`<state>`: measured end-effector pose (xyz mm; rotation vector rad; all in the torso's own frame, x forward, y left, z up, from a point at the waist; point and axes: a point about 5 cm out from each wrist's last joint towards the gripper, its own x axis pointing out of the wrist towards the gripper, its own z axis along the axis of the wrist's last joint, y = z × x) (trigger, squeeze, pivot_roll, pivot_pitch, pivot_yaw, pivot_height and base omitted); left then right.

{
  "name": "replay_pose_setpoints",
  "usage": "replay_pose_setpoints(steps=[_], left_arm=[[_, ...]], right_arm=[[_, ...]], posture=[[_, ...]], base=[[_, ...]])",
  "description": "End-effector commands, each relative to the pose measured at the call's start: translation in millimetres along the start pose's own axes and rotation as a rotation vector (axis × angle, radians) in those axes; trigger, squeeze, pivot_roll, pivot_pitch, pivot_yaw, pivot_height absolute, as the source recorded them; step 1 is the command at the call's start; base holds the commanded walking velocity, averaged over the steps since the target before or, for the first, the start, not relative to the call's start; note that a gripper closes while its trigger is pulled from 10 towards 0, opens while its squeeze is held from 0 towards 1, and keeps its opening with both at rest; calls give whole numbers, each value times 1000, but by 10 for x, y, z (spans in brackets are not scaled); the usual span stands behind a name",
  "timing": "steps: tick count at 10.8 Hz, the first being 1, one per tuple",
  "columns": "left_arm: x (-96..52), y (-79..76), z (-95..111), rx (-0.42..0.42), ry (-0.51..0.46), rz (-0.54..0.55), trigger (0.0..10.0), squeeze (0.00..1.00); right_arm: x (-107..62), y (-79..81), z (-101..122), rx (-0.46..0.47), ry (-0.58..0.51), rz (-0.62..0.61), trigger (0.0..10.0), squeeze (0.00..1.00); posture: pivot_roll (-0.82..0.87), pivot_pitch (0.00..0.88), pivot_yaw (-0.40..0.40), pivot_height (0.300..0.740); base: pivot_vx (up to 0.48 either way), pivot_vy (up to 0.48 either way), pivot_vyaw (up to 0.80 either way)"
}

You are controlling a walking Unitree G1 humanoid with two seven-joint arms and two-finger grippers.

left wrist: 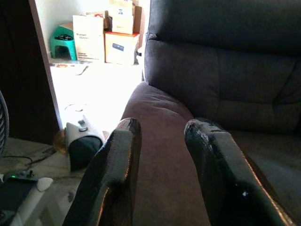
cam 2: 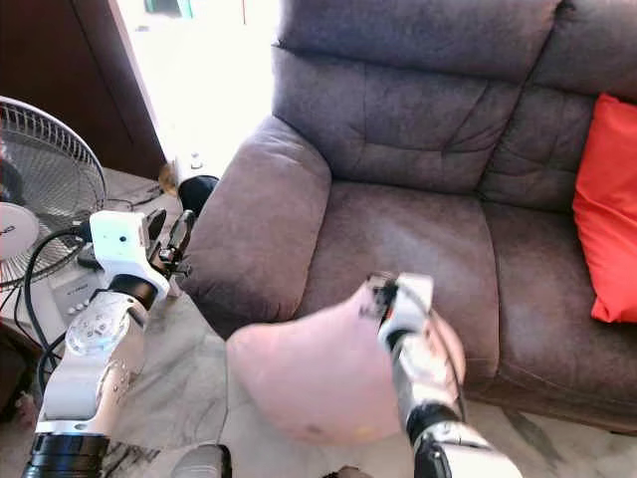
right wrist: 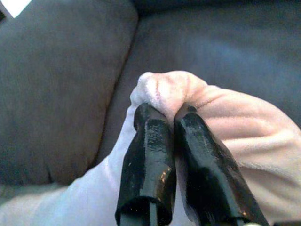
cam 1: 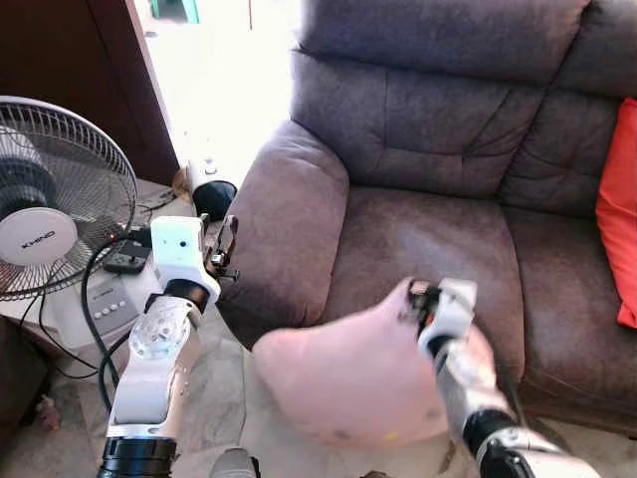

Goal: Move the pillow to the sofa from floor

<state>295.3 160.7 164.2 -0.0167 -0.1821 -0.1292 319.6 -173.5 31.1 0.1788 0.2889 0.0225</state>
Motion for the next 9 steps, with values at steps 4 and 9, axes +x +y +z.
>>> replay_pose_setpoints(steps=[4, 9], left_arm=[[29, -18, -101, -120, 48, 15, 10000, 0], [54, 33, -49, -128, 28, 47, 10000, 0]], right_arm=[[152, 197, 921, -54, -352, 97, 10000, 0], [69, 657, 1660, -47, -584, 281, 10000, 0]], posture=[[173, 6, -73, 740], [169, 46, -75, 740]], base=[[0, 0, 0], [0, 0, 0]])
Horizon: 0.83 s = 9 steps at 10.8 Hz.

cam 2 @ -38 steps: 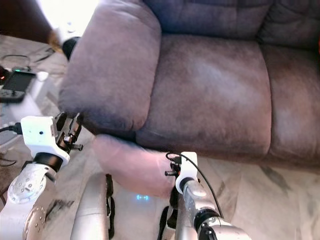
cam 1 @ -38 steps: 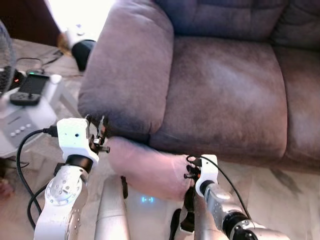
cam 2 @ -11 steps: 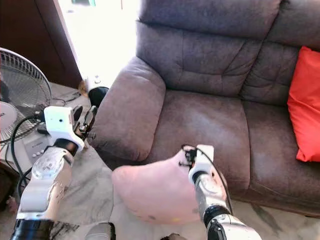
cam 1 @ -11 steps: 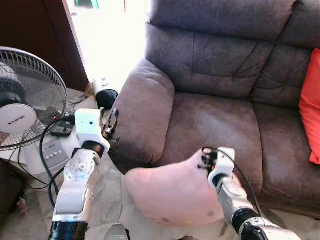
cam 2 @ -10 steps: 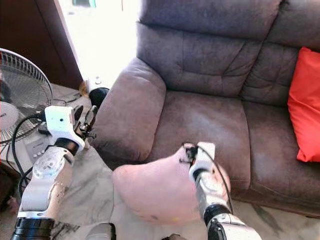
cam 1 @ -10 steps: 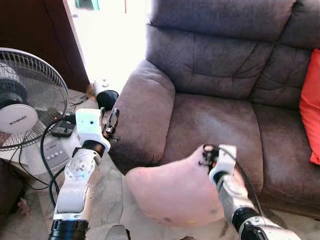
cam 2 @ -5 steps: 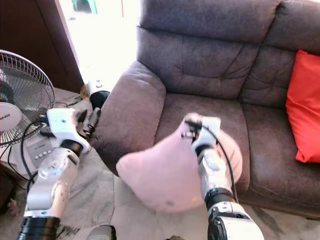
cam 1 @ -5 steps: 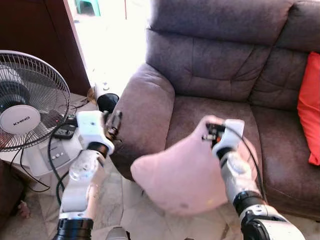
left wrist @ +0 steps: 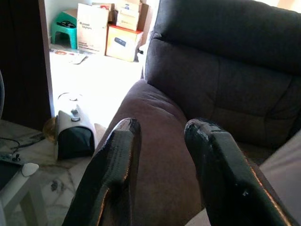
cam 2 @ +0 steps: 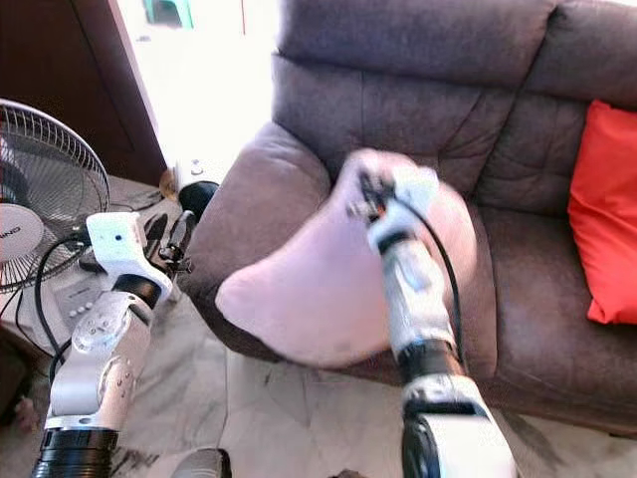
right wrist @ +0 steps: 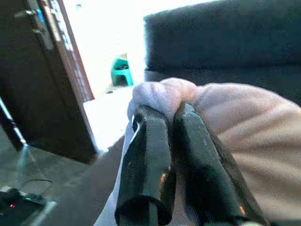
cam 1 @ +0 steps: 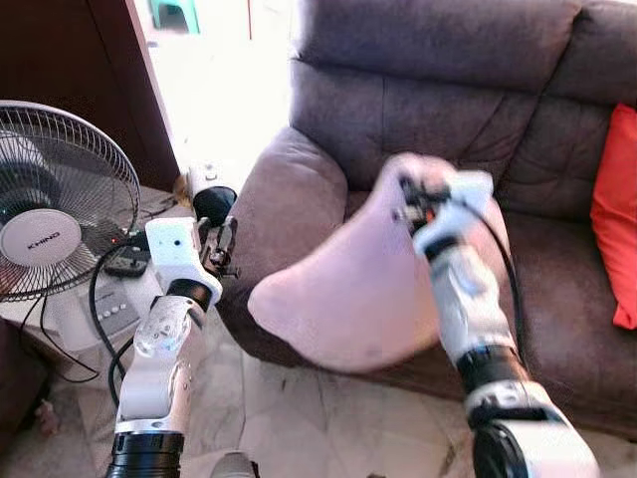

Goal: Move the pillow to the sofa from floor

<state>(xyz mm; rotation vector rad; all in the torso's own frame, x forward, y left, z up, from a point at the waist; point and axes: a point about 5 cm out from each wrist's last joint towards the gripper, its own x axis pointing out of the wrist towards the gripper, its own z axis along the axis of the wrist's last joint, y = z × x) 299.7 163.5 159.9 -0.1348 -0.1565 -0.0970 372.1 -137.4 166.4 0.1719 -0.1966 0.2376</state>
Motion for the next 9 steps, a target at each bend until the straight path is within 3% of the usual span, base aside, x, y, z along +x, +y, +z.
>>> replay_pose_setpoints(steps=[1, 3, 6, 9], left_arm=[[27, -5, 1, -16, 11, 5, 10000, 0], [37, -28, -4, -22, 12, 0, 10000, 0], [30, -49, -11, -31, 18, -3, 10000, 0], [29, -73, -17, -54, 29, -6, 10000, 0]], right_arm=[[92, 25, 219, -12, -87, 15, 10000, 0], [-48, -147, -79, 57, 36, -71, 10000, 0], [-360, -485, -457, 35, 205, -236, 10000, 0], [-494, -527, -661, 15, 304, -288, 10000, 0]], posture=[[165, 48, -76, 740], [170, 54, -75, 740], [167, 65, -68, 740], [175, 73, -64, 740]], base=[[0, 0, 0], [0, 0, 0], [0, 0, 0], [0, 0, 0]])
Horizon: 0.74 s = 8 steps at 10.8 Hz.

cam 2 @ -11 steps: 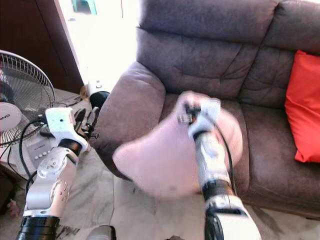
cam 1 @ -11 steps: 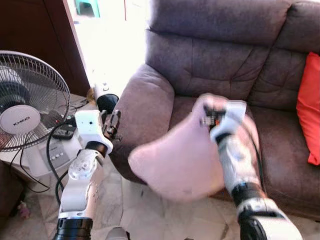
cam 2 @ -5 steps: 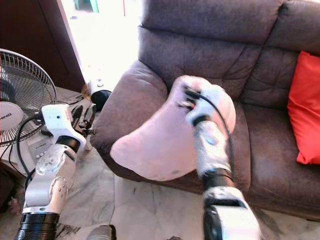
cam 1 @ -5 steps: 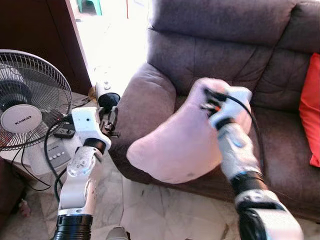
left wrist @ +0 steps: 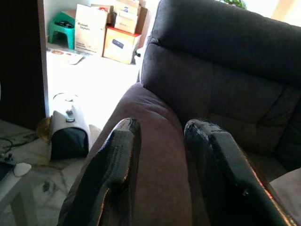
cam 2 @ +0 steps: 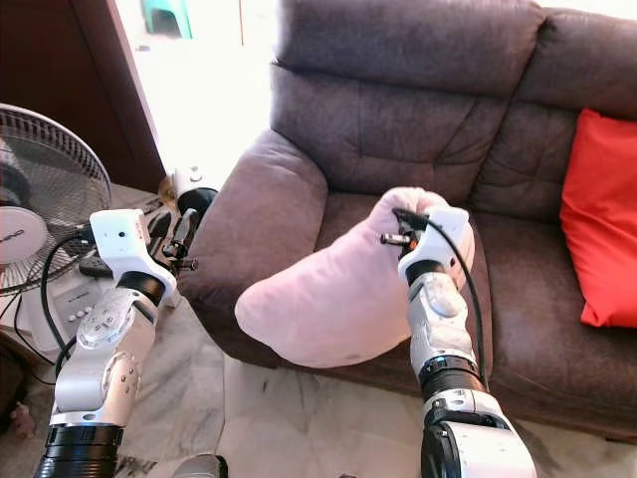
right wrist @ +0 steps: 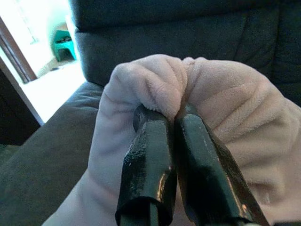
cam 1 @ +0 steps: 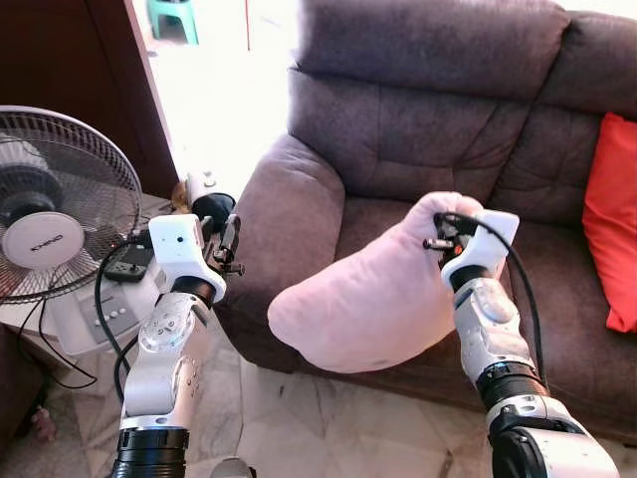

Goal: Move the pillow to the sofa from floor

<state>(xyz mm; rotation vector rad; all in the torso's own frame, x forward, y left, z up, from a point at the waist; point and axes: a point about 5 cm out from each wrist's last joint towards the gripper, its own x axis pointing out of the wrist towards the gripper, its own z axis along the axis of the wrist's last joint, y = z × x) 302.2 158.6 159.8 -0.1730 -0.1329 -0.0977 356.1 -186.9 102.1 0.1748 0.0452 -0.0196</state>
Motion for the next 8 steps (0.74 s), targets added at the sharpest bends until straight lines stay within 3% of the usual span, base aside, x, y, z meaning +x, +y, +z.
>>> replay_pose_setpoints(steps=[1, 3, 4, 5, 6, 8], left_arm=[[-4, -16, -32, -47, 18, 2, 10000, 0], [-27, 17, -162, -153, 89, 28, 10000, 0], [-62, 56, -317, -217, 175, 47, 10000, 824], [-67, -3, -355, -341, 220, 2, 10000, 1000], [-75, -76, -446, -318, 313, -90, 10000, 1000], [-33, -30, -538, -352, 379, -116, 10000, 1000]], right_arm=[[-59, -16, -192, 5, 85, -20, 10000, 0], [-43, 3, -164, 6, 70, -16, 10000, 0], [-17, 23, -110, 11, 48, -12, 10000, 0], [2, 20, -73, 9, 38, -10, 10000, 0], [17, 30, -41, 6, 27, -5, 10000, 0], [29, 55, -15, 13, 13, 4, 10000, 0]], posture=[[177, 74, -65, 740], [181, 74, -66, 740], [175, 76, -70, 740], [180, 74, -72, 740], [182, 71, -73, 740], [179, 71, -69, 740]], base=[[0, 0, 0], [0, 0, 0], [0, 0, 0], [0, 0, 0], [0, 0, 0], [0, 0, 0]])
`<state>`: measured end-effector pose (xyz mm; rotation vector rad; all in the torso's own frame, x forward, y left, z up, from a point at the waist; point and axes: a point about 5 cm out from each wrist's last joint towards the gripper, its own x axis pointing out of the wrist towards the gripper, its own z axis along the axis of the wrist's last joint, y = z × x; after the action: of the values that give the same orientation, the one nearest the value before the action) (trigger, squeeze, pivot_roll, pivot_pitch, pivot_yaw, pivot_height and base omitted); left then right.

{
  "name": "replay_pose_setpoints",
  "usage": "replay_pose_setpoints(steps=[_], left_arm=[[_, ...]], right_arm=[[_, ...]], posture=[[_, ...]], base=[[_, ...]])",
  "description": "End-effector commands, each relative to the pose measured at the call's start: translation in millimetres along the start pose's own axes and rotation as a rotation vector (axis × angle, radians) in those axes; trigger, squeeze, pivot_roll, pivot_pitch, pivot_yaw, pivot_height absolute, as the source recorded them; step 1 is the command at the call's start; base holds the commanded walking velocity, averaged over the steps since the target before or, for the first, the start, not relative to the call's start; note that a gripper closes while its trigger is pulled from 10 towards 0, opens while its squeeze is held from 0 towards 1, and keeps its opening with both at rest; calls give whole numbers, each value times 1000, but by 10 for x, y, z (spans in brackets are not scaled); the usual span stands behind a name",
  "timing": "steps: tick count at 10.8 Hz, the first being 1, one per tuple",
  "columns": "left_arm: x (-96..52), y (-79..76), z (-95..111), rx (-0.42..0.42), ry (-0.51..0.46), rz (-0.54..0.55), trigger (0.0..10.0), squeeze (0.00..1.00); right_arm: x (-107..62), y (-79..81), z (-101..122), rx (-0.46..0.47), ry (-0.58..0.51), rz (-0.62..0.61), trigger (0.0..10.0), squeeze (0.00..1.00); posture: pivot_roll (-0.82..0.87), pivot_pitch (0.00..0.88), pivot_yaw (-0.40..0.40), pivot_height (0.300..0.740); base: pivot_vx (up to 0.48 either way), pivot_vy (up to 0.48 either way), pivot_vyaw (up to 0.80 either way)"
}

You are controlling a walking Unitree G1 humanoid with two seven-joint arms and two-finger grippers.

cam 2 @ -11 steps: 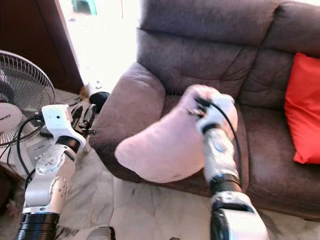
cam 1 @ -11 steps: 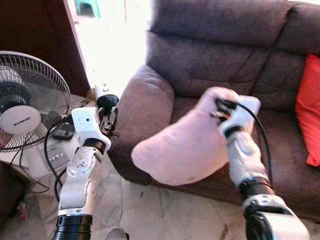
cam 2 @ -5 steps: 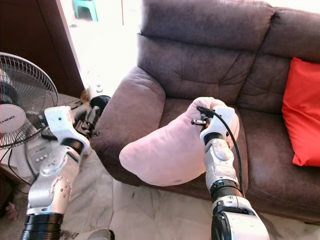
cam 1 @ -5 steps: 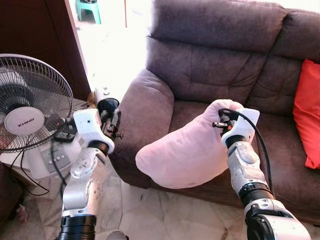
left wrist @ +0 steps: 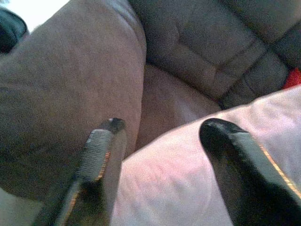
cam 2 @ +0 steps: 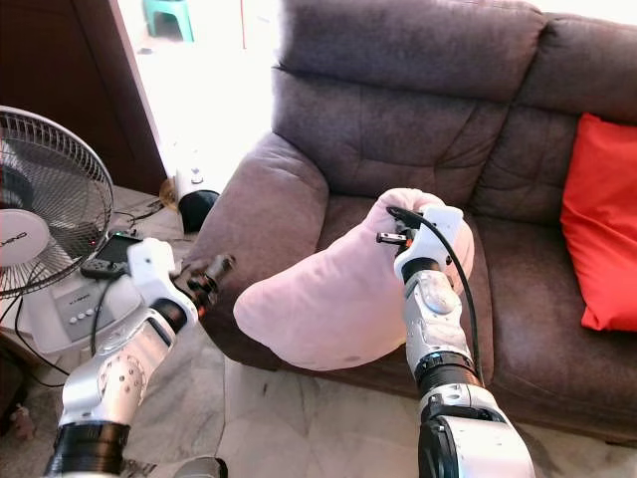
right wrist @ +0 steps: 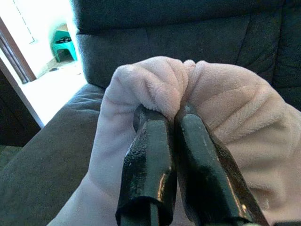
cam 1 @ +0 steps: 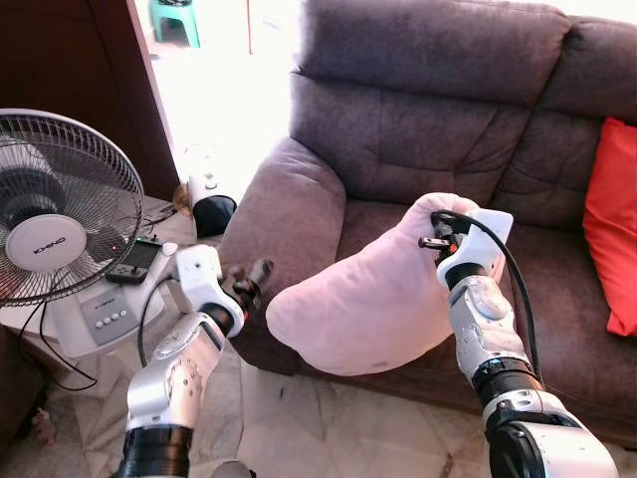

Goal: Move the pillow to the sofa from floor

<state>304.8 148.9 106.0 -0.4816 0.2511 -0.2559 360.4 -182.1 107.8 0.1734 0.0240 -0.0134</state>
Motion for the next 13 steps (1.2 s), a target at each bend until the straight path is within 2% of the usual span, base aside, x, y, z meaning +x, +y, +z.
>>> replay_pose_setpoints(steps=[1, 2, 3, 4, 5, 6, 9, 11, 13], left_arm=[[42, 31, 3, -46, 24, -15, 10000, 1000], [63, 132, 4, -80, 36, 23, 10000, 1000], [81, 225, -14, -67, 50, 68, 10000, 1000], [79, 240, -17, -40, 55, 75, 10000, 949], [71, 272, -25, -35, 61, 84, 10000, 0], [60, 332, -66, 23, 93, 107, 10000, 0], [83, 335, -148, 154, 149, 107, 10000, 0], [132, 332, -50, 142, 92, 122, 10000, 0], [134, 349, -7, 144, 78, 101, 10000, 0]], right_arm=[[-14, 0, -74, 15, 36, -3, 10000, 0], [-31, -19, -110, 14, 47, -7, 10000, 0], [-58, -80, -151, 19, 61, -26, 10000, 0], [-77, -129, -175, 22, 68, -44, 10000, 0], [-104, -171, -210, 25, 76, -59, 10000, 0], [-127, -188, -251, 25, 88, -69, 10000, 0], [-145, -177, -305, 70, 99, -66, 10000, 0], [-149, -161, -301, 91, 74, -66, 10000, 0], [-162, -85, -346, 100, 75, -61, 10000, 0]], posture=[[178, 72, -67, 740], [177, 70, -60, 740], [177, 65, -54, 740], [175, 61, -50, 740], [173, 54, -49, 740], [174, 49, -46, 740], [179, 47, -46, 740], [184, 64, -34, 740], [182, 68, -17, 740]], base=[[0, 0, 0], [0, 0, 0], [0, 0, 0], [0, 0, 0], [0, 0, 0], [0, 0, 0], [0, 0, 0], [0, 0, 0], [0, 0, 0]])
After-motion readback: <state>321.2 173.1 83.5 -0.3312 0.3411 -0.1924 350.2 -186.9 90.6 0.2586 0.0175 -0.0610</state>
